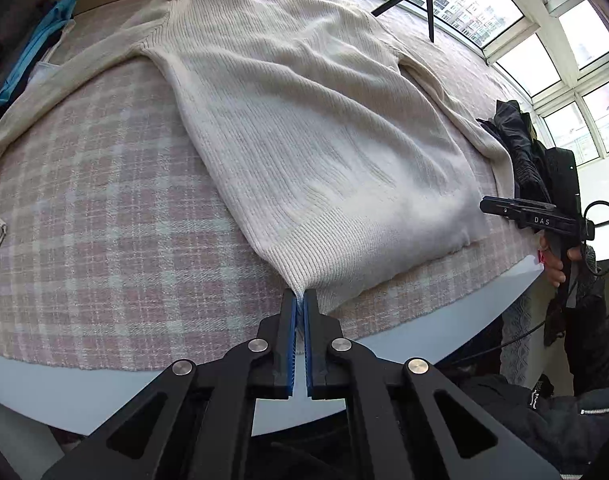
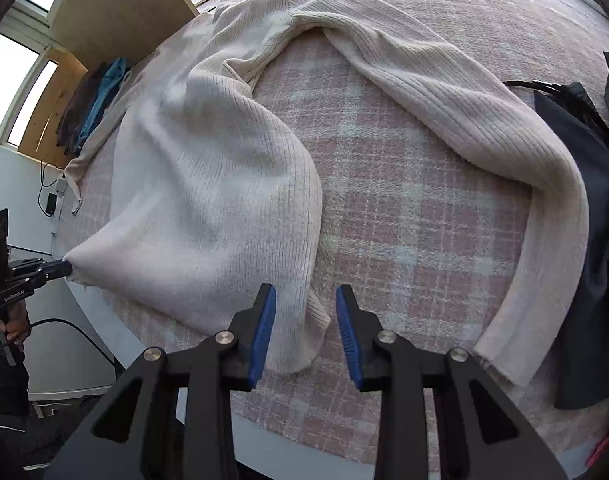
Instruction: Fold clothes
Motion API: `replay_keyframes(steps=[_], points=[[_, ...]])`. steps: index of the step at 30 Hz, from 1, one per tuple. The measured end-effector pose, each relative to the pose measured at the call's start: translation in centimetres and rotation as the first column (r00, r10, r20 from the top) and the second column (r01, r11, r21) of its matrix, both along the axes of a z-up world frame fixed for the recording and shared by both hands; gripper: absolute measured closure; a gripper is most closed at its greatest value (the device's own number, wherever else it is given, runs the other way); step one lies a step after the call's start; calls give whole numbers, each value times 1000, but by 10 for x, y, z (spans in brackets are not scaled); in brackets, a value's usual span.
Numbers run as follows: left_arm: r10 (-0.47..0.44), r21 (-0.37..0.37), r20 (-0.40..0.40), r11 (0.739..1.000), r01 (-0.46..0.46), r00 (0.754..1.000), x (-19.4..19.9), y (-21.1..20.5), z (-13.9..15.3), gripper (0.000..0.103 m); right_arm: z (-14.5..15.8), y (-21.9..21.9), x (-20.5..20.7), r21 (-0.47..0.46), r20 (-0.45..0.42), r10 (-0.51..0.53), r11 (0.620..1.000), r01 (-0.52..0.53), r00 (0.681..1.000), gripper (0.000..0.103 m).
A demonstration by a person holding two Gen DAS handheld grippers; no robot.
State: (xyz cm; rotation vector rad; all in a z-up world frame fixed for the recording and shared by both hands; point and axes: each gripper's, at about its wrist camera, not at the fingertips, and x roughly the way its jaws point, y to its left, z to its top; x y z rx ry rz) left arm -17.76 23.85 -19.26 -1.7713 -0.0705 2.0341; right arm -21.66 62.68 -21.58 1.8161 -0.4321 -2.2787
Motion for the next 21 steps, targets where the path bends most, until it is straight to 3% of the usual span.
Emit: replay_keyframes(steps=[4, 6, 8, 12, 15, 18, 21], points=[[-38, 32, -15, 999, 38, 999, 1, -9, 10, 101, -5, -27, 11, 75, -39, 61, 996, -58, 997, 69], [-58, 51, -23, 997, 59, 998, 1, -14, 14, 101, -3, -35, 16, 91, -32, 67, 994, -64, 997, 93], [-78, 69, -31, 994, 80, 996, 2, -18, 19, 101, 12, -37, 23, 40, -48, 30, 999, -28, 998, 96], [-70, 139, -160, 986, 93, 985, -3, -55, 82, 101, 82, -42, 40, -106, -199, -67, 993, 47, 978, 96], [-79, 153, -288, 980, 127, 954, -31, -85, 145, 101, 160, -54, 36, -195, -356, -147, 978, 81, 923, 96], [-92, 159, -381, 974, 163, 920, -71, -112, 204, 101, 230, -73, 0, -240, -460, -196, 966, 91, 866, 96], [-76, 157, -391, 977, 147, 917, -106, -131, 227, 101, 272, -85, -35, -261, -474, -249, 956, 135, 845, 96]])
